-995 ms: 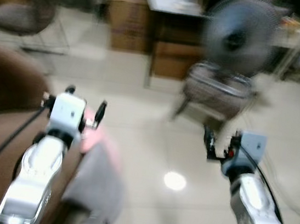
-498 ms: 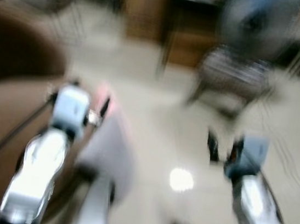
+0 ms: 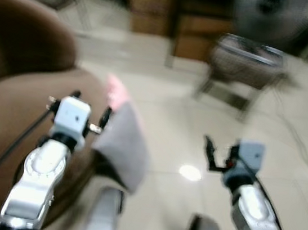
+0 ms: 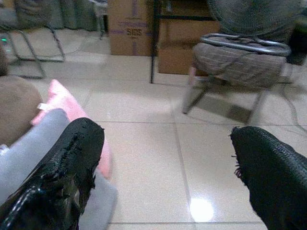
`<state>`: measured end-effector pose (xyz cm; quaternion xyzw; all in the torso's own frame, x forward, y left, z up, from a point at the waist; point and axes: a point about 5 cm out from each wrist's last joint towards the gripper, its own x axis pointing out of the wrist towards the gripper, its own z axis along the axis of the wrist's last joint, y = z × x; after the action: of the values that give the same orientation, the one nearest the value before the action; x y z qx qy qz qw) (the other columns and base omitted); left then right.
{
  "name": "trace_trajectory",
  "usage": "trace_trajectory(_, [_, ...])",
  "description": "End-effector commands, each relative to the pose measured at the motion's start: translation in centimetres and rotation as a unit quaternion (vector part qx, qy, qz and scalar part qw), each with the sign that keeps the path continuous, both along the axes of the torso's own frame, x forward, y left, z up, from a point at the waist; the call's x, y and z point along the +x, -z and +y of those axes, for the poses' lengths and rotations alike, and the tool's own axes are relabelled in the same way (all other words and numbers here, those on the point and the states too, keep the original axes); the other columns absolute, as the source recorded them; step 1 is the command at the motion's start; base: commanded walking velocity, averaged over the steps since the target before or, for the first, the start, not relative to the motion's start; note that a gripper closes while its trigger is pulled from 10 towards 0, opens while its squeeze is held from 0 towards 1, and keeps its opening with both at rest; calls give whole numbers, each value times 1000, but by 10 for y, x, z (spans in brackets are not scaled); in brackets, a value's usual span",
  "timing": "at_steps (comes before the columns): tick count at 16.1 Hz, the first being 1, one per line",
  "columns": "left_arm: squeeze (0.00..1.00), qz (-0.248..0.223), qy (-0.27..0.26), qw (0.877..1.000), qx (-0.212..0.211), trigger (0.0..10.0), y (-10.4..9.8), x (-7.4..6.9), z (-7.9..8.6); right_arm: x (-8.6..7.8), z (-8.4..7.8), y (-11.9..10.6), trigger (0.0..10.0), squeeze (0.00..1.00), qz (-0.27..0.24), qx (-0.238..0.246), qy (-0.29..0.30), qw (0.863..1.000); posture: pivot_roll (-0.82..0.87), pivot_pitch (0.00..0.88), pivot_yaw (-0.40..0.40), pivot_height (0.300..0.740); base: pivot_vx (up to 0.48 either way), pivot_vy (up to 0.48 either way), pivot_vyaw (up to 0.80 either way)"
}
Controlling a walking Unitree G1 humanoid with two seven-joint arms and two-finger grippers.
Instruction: Move the pillow to the sofa from floor
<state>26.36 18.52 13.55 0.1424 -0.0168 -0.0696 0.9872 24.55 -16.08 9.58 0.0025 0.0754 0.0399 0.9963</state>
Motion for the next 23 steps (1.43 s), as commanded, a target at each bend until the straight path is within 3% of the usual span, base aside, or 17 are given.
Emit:
trace_trajectory(1, [580, -2, 5, 1000, -7, 10000, 0, 2, -2, 3, -3, -7, 10000, 0, -16, -3, -1, 1000, 76, 0, -6, 600, 300, 0, 0])
trace_trajectory(20, [576, 13, -6, 1000, -5, 10000, 8, -2, 5, 6, 0, -6, 10000, 0, -10, -16, -32, 999, 78, 0, -14, 600, 350, 0, 0])
trace_trajectory(23, [557, 14, -12, 1000, -6, 10000, 9, -2, 7, 7, 0, -6, 10000, 0, -10, -16, -35, 999, 78, 0, -13, 600, 91, 0, 0])
